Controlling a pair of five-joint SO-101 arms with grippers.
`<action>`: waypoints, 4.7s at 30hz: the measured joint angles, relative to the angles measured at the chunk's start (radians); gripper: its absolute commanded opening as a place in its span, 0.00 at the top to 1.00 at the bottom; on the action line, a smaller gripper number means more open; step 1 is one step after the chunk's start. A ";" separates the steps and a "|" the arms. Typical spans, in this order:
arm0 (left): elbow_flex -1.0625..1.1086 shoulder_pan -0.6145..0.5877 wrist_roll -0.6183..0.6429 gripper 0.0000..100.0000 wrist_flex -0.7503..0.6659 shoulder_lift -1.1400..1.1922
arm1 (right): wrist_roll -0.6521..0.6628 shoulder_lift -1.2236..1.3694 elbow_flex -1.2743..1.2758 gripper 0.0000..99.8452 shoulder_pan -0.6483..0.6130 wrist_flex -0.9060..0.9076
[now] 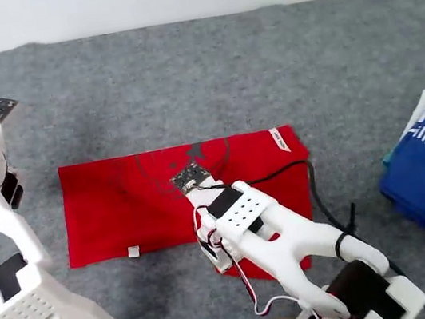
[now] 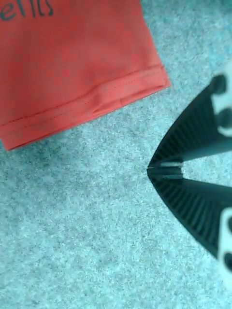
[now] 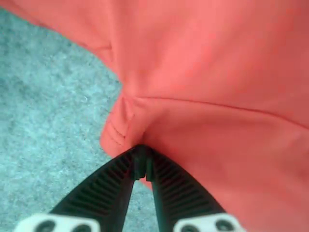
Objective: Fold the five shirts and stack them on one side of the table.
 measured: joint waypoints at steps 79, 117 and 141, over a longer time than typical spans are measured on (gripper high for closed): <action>-0.143 -0.069 -0.002 1.00 0.000 0.000 | 0.864 -0.006 0.110 0.96 -0.012 -0.014; -0.143 -0.069 -0.002 1.00 0.000 0.000 | 1.010 0.084 -0.281 0.99 0.196 0.075; -0.124 -0.086 -0.002 1.00 0.000 0.000 | 0.927 0.451 -0.672 0.79 0.325 0.075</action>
